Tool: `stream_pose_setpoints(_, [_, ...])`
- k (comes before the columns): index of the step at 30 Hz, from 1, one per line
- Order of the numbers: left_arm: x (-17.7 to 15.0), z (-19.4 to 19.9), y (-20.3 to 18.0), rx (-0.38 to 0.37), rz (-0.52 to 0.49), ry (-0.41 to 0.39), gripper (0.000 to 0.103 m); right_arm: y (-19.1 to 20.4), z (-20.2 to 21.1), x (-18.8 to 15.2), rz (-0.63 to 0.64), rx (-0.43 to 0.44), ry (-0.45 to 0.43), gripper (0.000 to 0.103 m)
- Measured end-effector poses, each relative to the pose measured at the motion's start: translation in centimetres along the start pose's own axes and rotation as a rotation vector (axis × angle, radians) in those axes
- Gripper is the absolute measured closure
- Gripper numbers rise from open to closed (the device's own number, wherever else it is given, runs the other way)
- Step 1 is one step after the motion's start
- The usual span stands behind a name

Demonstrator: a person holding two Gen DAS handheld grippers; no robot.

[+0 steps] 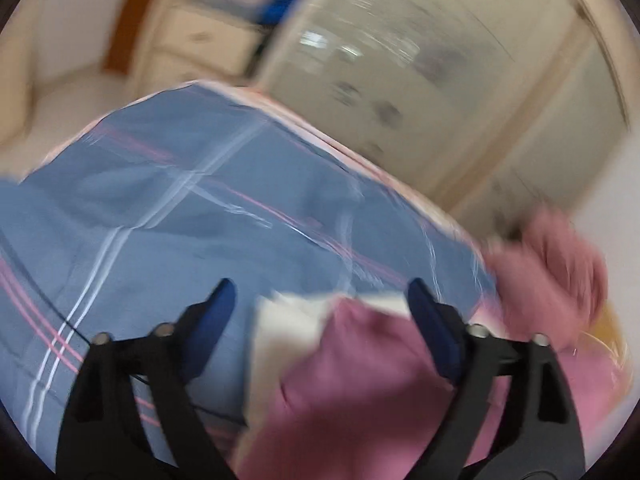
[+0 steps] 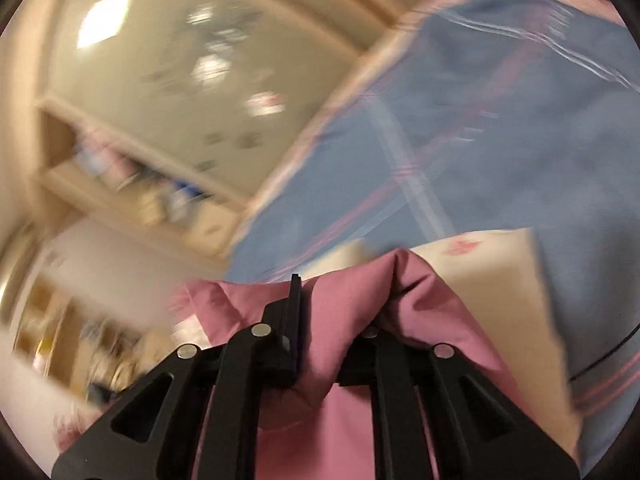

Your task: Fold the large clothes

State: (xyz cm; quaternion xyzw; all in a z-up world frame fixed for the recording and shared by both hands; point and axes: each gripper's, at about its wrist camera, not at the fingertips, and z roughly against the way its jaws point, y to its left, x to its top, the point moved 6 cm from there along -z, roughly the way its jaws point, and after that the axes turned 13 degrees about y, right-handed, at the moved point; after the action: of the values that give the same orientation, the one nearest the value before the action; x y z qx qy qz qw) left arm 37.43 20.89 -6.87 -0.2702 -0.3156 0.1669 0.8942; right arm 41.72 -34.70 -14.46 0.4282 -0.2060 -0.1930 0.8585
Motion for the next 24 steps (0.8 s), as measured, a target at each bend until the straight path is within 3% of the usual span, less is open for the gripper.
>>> stream_pose_setpoints(2, [-0.8,0.6,2.3,-0.08,0.083,-0.002,0.01,-3.2,-0.5,-0.1,-0.058,0.056,0.037,0.085])
stream_pose_setpoints(4, [-2.4,2.0,3.2,-0.033,0.079,-0.037,0.002,-4.1,-1.0,-0.3,-0.06,0.112,0.038,0.085])
stream_pose_setpoints(6, [-4.4,3.4,2.7,0.002,0.041,-0.053,0.002,-4.2,-0.8,-0.6,-0.076,0.179,0.053,0.082])
stream_pose_setpoints(8, [-6.7,4.2,0.4,-0.06,-0.065,0.0,0.002,-4.2,0.2,-0.5,-0.084,0.222,0.047,0.071])
stream_pose_setpoints(9, [-7.9,4.2,-1.1,-0.087,-0.117,0.04,0.002,-3.9,1.0,-0.3,-0.084,0.226,0.036,0.06])
stream_pose_setpoints(10, [-9.2,3.8,-2.9,-0.109,-0.172,0.074,0.002,-3.9,1.7,-0.1,-0.085,0.233,0.023,0.039])
stream_pose_setpoints(11, [-11.1,3.0,-5.5,-0.127,-0.262,0.119,0.002,-3.6,2.9,0.1,-0.092,0.224,-0.031,0.03])
stream_pose_setpoints(12, [-12.6,2.3,-7.3,-0.125,-0.338,0.155,0.002,-4.1,5.0,0.3,-0.093,0.186,-0.094,0.017])
stream_pose_setpoints(13, [-13.7,1.9,-8.1,-0.115,-0.386,0.172,0.002,-4.0,7.0,0.6,-0.082,0.124,-0.19,0.012])
stream_pose_setpoints(14, [-15.1,0.7,-9.4,-0.069,-0.45,0.18,0.002,-3.9,8.6,1.0,-0.066,0.092,-0.255,0.011])
stream_pose_setpoints(16, [-16.0,-1.6,-10.0,0.028,-0.49,0.188,0.002,-2.0,10.0,-0.1,0.024,0.016,-0.284,0.011])
stream_pose_setpoints(20, [-15.2,-5.8,-8.5,0.13,-0.385,0.204,0.002,6.9,5.1,-6.1,0.521,-0.339,-0.18,0.014])
stream_pose_setpoints(24, [-13.1,-9.8,-7.3,0.212,-0.315,0.195,0.002,12.8,-2.0,-12.9,0.868,-0.488,-0.087,0.014])
